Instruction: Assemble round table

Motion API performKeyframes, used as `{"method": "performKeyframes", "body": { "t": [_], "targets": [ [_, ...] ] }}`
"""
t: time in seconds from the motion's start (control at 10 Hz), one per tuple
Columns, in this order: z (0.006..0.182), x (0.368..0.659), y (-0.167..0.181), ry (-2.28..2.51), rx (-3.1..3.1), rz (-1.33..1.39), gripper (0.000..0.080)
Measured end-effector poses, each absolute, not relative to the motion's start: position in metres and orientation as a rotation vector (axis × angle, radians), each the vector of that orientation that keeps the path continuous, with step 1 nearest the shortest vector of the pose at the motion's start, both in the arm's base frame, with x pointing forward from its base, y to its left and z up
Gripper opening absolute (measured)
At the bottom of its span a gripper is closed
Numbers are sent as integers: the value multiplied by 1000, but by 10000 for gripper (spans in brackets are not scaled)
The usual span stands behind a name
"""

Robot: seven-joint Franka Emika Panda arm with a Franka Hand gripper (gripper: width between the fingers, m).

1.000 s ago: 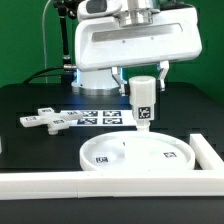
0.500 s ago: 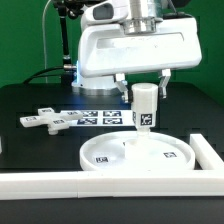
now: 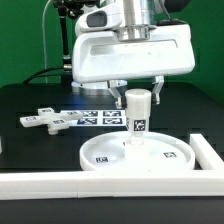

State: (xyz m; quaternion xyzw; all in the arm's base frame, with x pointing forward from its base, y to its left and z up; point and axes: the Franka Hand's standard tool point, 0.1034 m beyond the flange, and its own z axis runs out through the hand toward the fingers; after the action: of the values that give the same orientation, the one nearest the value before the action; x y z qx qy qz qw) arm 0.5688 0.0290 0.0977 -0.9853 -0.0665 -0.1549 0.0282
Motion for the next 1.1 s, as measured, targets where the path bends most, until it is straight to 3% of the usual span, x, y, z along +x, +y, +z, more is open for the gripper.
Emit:
{"method": "performKeyframes", "body": {
  "t": [1.1],
  "targets": [
    [83, 564, 30, -204, -3044, -465, 409]
  ]
}}
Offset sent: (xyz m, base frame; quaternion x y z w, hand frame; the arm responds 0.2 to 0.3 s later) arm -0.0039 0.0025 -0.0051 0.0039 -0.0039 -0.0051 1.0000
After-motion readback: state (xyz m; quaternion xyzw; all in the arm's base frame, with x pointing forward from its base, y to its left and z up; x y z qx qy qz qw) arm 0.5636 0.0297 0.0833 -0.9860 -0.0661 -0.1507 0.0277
